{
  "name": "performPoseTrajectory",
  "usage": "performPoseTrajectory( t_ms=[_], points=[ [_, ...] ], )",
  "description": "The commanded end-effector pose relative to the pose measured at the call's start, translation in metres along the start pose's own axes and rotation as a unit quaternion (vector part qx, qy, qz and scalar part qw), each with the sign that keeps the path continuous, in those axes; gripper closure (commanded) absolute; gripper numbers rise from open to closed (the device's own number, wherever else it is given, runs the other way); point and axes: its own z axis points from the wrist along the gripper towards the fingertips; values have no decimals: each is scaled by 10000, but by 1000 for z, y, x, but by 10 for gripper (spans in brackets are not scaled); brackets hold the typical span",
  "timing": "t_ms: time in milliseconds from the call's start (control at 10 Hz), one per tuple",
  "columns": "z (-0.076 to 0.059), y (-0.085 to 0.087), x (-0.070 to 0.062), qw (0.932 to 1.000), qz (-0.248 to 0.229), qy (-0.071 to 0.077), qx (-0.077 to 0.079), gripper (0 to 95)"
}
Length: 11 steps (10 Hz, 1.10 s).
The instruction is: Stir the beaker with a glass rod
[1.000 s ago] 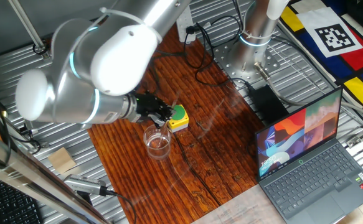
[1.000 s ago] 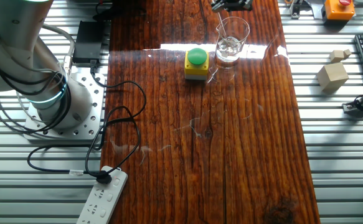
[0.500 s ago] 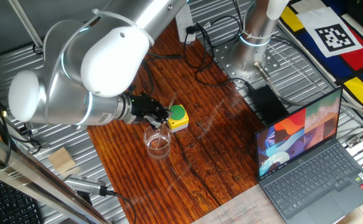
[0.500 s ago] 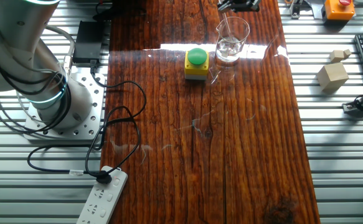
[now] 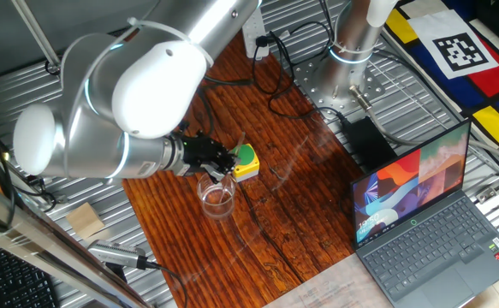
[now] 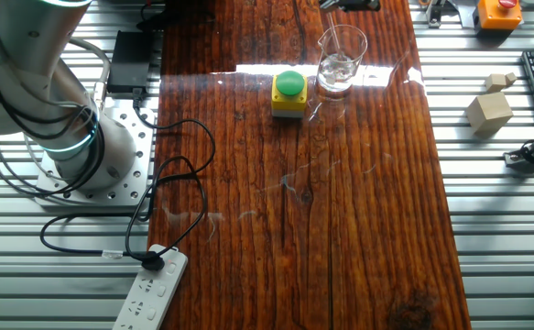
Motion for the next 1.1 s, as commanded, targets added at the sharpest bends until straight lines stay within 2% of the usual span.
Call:
performPoseTrajectory(
  t_ms=[100, 600, 1100],
  points=[
    [8, -2, 4, 10000, -9, -34, 28, 950],
    [11, -14, 12, 9998, -146, -51, 88, 950],
    [7, -21, 0, 9997, -174, -113, 117, 950]
  ],
)
